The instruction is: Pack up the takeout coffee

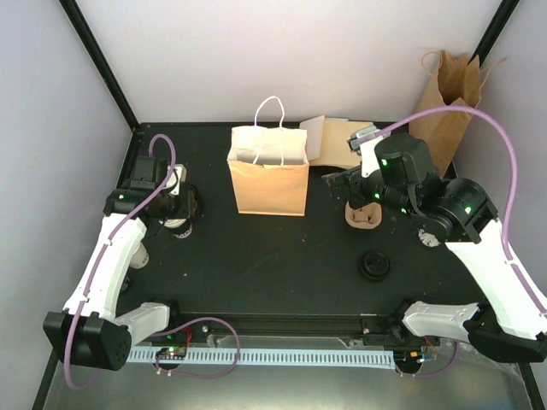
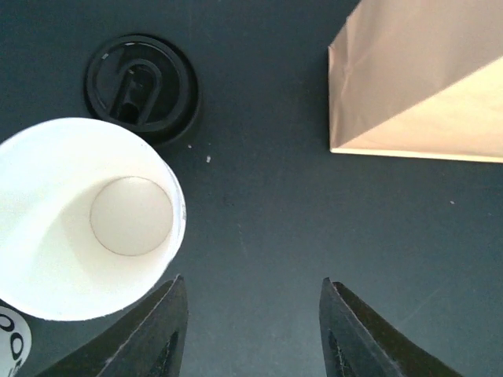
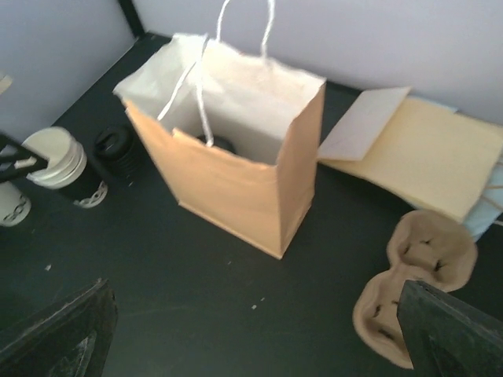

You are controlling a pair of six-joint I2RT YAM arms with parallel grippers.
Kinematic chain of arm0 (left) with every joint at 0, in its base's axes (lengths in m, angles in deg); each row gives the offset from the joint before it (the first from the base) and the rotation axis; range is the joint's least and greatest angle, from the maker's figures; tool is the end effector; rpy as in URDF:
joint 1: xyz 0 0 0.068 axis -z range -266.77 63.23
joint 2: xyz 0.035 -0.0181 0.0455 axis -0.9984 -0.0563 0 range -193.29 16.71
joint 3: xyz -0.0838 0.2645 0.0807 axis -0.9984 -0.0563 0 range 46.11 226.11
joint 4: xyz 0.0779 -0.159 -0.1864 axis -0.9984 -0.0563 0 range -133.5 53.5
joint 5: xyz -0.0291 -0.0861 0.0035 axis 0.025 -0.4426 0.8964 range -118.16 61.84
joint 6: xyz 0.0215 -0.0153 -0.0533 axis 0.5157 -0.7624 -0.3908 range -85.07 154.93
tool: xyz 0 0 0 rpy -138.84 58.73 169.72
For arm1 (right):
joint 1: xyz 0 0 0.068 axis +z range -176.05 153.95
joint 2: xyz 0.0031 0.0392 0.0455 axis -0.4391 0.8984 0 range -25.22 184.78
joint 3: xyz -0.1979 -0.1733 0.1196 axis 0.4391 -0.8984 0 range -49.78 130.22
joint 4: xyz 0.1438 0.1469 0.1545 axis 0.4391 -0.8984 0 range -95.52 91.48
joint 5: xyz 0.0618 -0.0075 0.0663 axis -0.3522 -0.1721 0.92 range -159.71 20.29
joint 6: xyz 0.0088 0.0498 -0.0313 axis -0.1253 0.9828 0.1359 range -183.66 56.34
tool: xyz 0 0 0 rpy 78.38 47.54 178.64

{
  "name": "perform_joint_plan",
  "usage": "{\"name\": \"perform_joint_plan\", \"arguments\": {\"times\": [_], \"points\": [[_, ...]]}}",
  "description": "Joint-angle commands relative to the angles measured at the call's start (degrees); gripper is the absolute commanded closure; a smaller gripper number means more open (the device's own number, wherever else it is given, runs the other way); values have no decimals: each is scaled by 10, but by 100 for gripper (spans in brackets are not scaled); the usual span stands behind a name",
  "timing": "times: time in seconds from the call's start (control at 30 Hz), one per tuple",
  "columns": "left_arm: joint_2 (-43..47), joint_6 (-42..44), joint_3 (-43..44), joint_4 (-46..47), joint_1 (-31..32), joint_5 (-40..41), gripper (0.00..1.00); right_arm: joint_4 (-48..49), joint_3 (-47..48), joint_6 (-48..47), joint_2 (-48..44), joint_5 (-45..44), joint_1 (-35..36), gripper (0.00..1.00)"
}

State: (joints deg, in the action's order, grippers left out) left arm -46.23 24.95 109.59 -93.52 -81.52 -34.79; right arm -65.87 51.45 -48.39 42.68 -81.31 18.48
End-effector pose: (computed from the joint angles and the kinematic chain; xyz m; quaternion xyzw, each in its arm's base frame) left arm 0.1957 -0.0229 0.3279 -0.0227 0.9558 -0.0930 0.2781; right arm 0.1338 0.1193 0.4905 -0.1761 0.8620 0.1554 0.4493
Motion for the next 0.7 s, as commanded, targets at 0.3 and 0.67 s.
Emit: {"name": "perform_joint_plan", "arguments": {"times": [0.3,0.67], "points": [[-101,14,37,21,-3,86,57,30,-57,-33,-9,120,-3,0],[-154,18,45,17,-3,119,84,65,-81,-42,1,155,-3,0]]}}
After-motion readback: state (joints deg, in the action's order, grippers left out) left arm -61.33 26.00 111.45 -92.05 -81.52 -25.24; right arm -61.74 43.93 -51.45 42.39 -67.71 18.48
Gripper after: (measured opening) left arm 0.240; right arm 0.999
